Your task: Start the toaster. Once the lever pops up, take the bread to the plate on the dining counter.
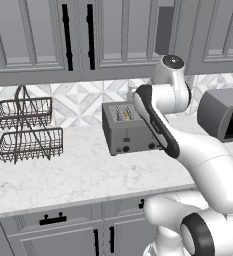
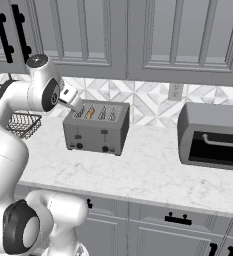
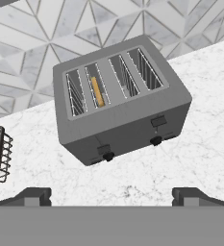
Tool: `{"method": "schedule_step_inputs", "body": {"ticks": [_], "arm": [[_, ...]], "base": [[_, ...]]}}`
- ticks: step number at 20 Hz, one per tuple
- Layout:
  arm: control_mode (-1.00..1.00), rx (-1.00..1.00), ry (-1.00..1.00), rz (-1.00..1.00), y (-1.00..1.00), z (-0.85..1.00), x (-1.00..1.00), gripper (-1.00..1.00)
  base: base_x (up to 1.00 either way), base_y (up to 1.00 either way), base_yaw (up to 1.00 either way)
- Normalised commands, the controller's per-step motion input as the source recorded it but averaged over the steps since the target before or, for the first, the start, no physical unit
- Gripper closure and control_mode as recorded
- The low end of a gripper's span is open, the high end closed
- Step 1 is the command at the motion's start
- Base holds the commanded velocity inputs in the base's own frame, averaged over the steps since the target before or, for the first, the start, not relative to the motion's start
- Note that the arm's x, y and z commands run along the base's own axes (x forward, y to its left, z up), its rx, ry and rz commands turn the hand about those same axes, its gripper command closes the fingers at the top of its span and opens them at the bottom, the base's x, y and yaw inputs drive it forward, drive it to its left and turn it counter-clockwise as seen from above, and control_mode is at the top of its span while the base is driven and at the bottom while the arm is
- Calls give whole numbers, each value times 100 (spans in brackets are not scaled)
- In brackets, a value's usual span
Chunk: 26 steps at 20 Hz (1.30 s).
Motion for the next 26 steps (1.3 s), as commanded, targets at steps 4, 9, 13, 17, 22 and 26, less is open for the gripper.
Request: {"method": "schedule_step_inputs", "body": {"ticks": [4,9,13,17,22,26], "arm": [[-100,0,0,0,0,0,0,-100],[-100,0,0,0,0,0,0,-100],[-100,0,0,0,0,0,0,-100],[-100,0,0,0,0,0,0,-100],[-100,0,0,0,0,0,0,-100],[-100,0,0,0,0,0,0,-100]], "base": [[0,0,0],[0,0,0],[0,0,0],[0,0,0],[0,0,0],[0,0,0]]}}
